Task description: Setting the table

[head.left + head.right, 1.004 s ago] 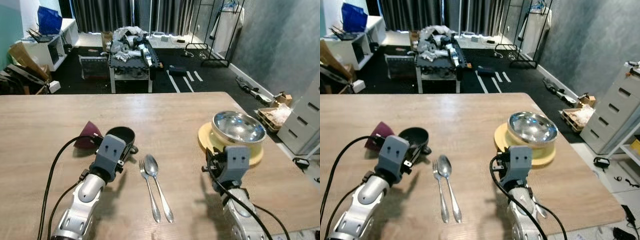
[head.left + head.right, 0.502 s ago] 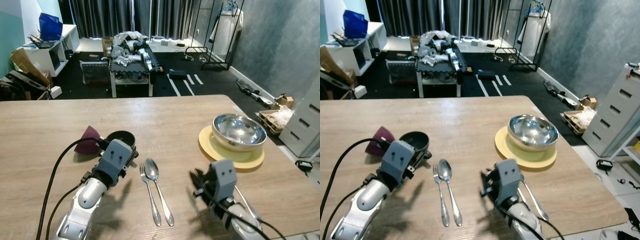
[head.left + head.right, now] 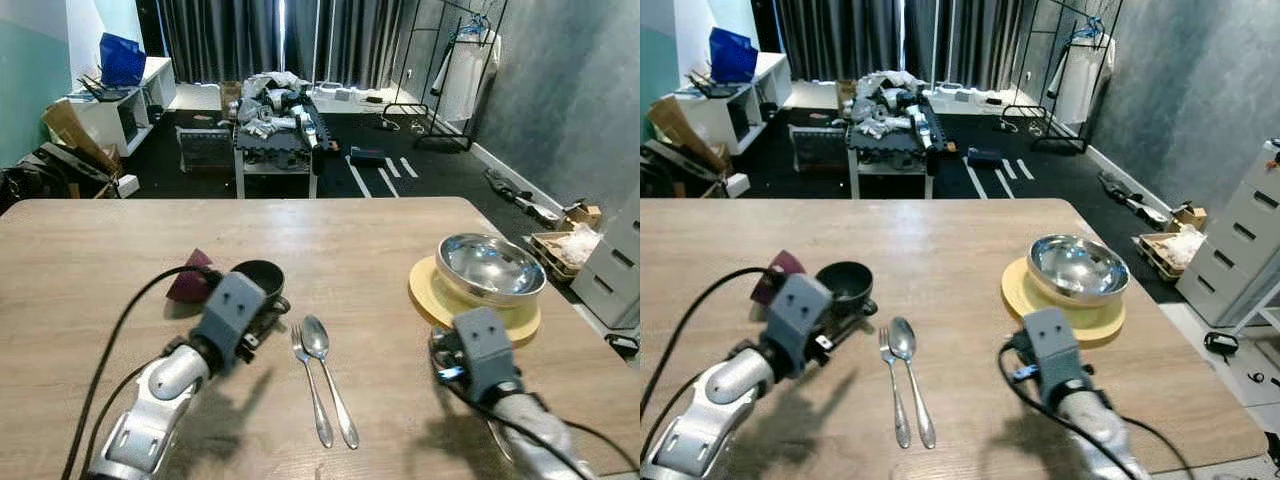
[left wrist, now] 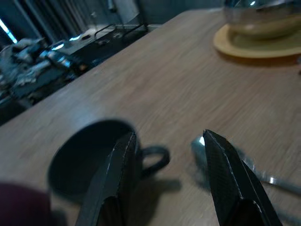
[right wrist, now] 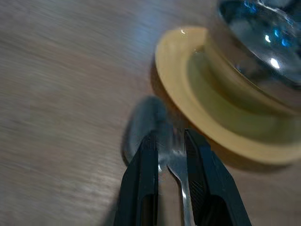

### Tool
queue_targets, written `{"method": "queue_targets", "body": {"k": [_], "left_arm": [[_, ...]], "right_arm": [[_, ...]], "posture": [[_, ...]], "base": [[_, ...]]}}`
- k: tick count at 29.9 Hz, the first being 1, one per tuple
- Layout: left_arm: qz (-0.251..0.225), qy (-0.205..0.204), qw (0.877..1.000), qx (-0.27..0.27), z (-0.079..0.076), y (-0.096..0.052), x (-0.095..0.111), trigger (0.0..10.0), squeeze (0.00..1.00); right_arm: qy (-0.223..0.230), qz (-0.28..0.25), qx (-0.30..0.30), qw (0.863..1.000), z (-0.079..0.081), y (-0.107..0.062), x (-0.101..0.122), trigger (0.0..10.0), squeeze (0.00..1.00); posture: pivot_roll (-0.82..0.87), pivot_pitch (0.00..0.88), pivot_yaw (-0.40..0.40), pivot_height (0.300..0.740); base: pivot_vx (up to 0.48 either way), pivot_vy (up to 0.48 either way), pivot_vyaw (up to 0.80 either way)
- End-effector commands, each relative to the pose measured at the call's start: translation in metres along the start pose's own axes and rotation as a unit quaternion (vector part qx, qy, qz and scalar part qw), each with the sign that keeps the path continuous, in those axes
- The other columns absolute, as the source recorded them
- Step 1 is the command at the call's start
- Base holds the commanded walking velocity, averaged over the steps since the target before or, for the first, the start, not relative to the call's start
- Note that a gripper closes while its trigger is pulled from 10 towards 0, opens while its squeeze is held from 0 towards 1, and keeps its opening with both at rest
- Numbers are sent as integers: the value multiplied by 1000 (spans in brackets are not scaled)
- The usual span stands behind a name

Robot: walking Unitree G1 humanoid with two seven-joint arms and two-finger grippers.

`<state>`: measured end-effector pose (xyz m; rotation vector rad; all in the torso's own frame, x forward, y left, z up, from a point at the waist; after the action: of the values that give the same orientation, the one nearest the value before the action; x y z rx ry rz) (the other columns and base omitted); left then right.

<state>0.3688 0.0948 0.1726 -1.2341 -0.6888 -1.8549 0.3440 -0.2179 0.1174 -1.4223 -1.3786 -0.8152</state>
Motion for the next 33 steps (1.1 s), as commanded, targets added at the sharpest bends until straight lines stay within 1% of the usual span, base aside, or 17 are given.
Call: {"method": "queue_targets", "body": {"k": [1, 5, 6, 11, 12, 14, 17, 21, 22, 23, 24, 25, 26, 29, 31, 32, 33], "left_arm": [[-4, -6, 1000, -17, -6, 5, 4, 10000, 0], [-15, -8, 999, -46, -12, 15, 14, 10000, 0], [-15, -8, 999, -46, -12, 15, 14, 10000, 0], [-19, 4, 992, -125, -30, 27, 24, 10000, 0], [-19, 4, 992, -125, -30, 27, 24, 10000, 0], [-22, -2, 987, -161, -38, 28, 29, 10000, 0], [-31, -12, 975, -218, -54, 25, 36, 10000, 0], [-37, -14, 971, -237, -58, 22, 40, 10000, 0], [-43, -18, 964, -262, -63, 18, 44, 10000, 0], [-43, -18, 964, -262, -63, 18, 44, 10000, 0], [-46, -26, 955, -292, -69, 12, 47, 10000, 0], [-46, -26, 955, -292, -69, 12, 47, 10000, 0], [-42, -41, 944, -325, -73, 3, 47, 10000, 0], [-32, -45, 943, -328, -70, -3, 43, 10000, 0], [-32, -45, 943, -328, -70, -3, 43, 10000, 0], [-30, -45, 944, -326, -69, -4, 41, 10000, 0], [-27, -44, 945, -323, -67, -6, 40, 10000, 0]], "right_arm": [[14, 20, 6, 1000, -4, -8, -9, 10000, 0], [44, 55, 16, 997, -11, -15, -32, 10000, 0], [44, 55, 16, 997, -11, -15, -32, 10000, 0], [71, 77, 8, 994, -20, -10, -50, 10000, 0], [71, 77, 8, 994, -20, -10, -50, 10000, 0], [86, 86, 7, 993, -23, -10, -54, 10000, 0], [102, 91, 2, 991, -25, -12, -59, 10000, 0], [108, 91, -4, 990, -26, -12, -59, 10000, 0], [113, 94, -7, 989, -27, -12, -62, 10000, 0], [113, 94, -7, 989, -27, -12, -62, 10000, 0], [118, 106, -1, 987, -23, -12, -69, 10000, 0], [118, 106, -1, 987, -23, -12, -69, 10000, 0], [129, 128, 19, 983, -13, -13, -81, 10000, 0], [136, 146, 42, 979, -2, -15, -91, 10000, 0], [136, 146, 42, 979, -2, -15, -91, 10000, 0], [139, 151, 47, 978, 1, -16, -94, 4784, 0], [136, 155, 53, 977, 5, -17, -96, 0, 0]], "posture": [[102, 0, 28, 740], [86, 3, 40, 740], [86, 3, 40, 740], [90, 20, 47, 740], [90, 20, 47, 740], [92, 26, 50, 740], [92, 35, 55, 740], [90, 42, 61, 740], [91, 46, 64, 740], [91, 46, 64, 740], [94, 59, 74, 740], [94, 59, 74, 740], [97, 70, 80, 740], [100, 72, 81, 740], [100, 72, 81, 740], [102, 73, 80, 740], [106, 75, 77, 740]], "base": [[0, 0, 0], [0, 0, 0], [0, 0, 0], [0, 0, 0], [0, 0, 0], [0, 0, 0], [0, 0, 0], [0, 0, 0], [0, 0, 0], [0, 0, 0], [0, 0, 0], [0, 0, 0], [0, 0, 0], [0, 0, 0], [0, 0, 0], [0, 0, 0], [0, 0, 0]]}}
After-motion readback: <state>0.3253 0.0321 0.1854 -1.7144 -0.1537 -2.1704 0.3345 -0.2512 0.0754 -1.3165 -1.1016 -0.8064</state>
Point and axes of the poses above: a point about 5 cm out from each wrist's last joint towards the gripper, its own y axis pointing out of the wrist towards the gripper, its own x axis along the axis of the wrist's last joint, z = x × y, the point moved 6 cm from there along y, pointing out of the wrist towards the gripper
